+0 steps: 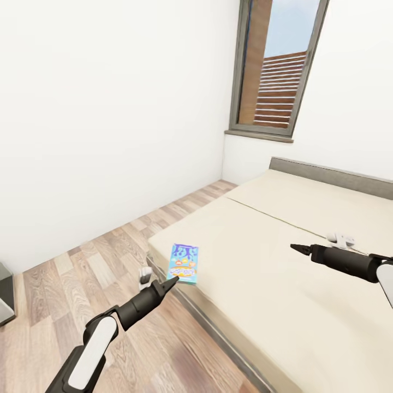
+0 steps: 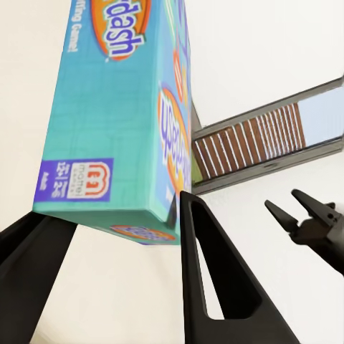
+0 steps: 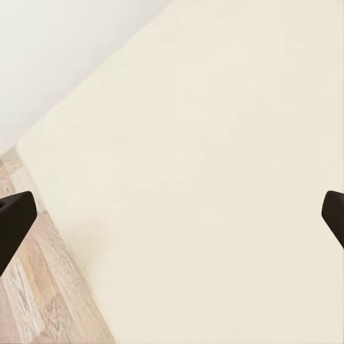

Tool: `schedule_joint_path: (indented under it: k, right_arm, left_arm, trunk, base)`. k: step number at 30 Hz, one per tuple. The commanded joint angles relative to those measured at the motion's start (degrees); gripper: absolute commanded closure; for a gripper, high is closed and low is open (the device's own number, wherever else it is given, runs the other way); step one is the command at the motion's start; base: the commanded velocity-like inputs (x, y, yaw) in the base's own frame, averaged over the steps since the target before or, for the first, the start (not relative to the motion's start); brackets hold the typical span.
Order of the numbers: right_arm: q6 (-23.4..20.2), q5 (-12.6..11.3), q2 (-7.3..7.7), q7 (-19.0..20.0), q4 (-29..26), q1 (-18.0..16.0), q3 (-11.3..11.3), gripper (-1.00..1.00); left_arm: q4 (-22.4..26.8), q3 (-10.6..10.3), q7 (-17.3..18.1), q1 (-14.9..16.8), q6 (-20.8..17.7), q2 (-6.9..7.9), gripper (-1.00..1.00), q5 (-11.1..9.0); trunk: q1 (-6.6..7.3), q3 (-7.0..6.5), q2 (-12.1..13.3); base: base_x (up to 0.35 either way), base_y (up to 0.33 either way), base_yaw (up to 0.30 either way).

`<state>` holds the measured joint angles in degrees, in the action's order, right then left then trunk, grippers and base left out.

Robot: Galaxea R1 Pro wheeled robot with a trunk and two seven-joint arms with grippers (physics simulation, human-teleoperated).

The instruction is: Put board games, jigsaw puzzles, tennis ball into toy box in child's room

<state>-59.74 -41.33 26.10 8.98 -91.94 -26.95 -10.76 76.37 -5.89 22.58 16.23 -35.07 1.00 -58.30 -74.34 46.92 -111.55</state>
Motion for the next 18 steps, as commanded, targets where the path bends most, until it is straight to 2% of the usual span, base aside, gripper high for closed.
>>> schedule_joint_path:
  k: [1,12,18]
  right_arm:
    - [-0.3,0.6,0.00,0.6,0.0,0.0,-0.1,-1.00]
    - [-0.3,0.6,-0.01,0.6,-0.4,0.1,-0.1,-1.00]
    - [-0.3,0.6,0.04,2.1,-0.4,1.7,0.0,-1.00]
  left_arm:
    - [0.0,0.0,-0.1,0.0,-0.3,0.03,1.00,-0.3]
    - [0.0,0.1,-0.1,-0.1,-1.1,0.06,1.00,-0.3]
    - [0.0,1.8,0.0,-0.4,-1.4,0.06,1.00,-0.4]
  trunk:
    - [0.23,-0.22,0.4]
    - [2.65,-2.91,4.8]
    - [3.97,-4.05,7.2]
  base:
    - [0.000,0.000,0.128]
    - [0.000,0.000,0.125]
    - [0.000,0.000,0.037]
